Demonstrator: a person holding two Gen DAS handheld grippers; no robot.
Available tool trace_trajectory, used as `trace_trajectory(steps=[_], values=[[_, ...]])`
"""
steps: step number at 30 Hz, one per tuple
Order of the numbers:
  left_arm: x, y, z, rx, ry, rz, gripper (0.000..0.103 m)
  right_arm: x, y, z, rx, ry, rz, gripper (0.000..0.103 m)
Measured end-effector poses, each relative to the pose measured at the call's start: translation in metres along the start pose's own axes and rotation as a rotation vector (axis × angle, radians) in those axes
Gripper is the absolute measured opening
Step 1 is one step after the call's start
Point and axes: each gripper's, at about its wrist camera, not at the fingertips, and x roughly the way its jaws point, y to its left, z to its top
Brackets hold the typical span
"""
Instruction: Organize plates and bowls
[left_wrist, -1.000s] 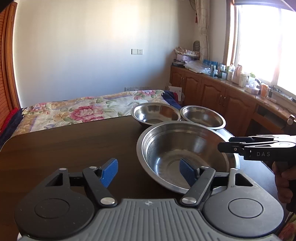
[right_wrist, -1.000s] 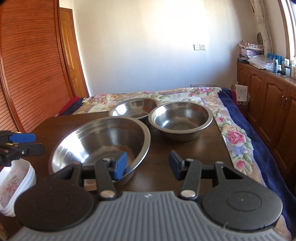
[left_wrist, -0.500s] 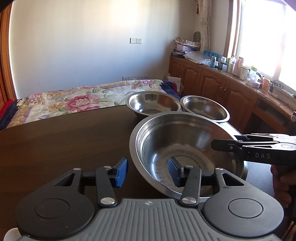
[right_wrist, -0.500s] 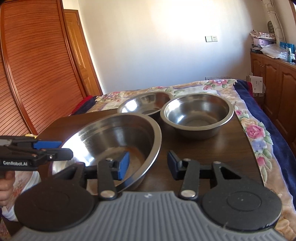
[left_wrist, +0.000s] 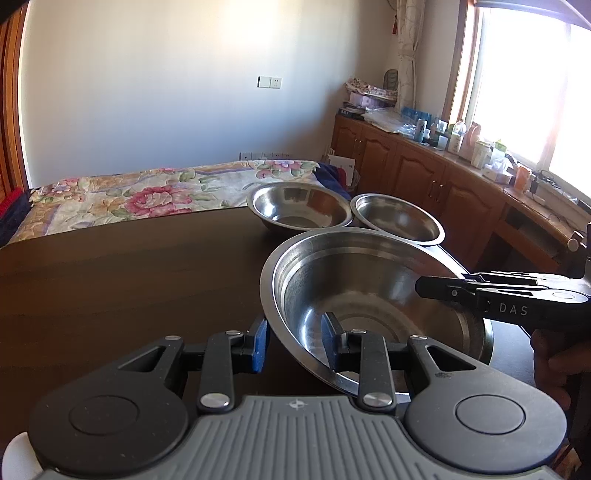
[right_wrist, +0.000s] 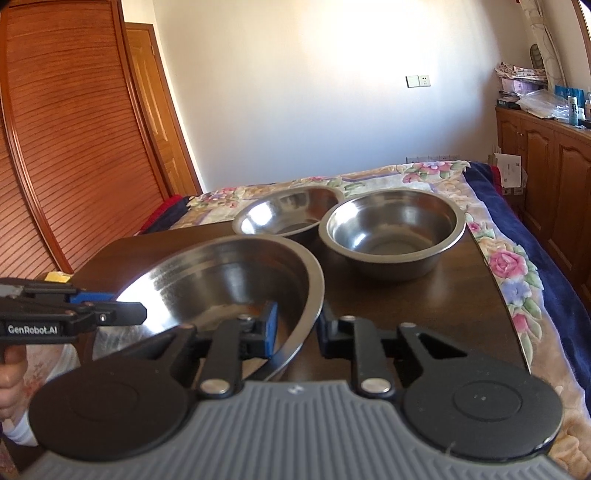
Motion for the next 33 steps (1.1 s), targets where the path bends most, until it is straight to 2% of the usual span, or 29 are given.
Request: trace_trajectory(steps=[12, 33], values=[[-0.024, -0.008, -0.016, 0.032, -0.014, 0.004, 0.033, -0.016, 0.012, -0.007, 0.003, -0.006, 0.008, 0.024], [-0.056, -0.015, -0.053, 0.025, -0.025, -0.004, 0.033, -0.045, 0.030, -0.031, -0.010, 0.002, 0.012, 0.024]])
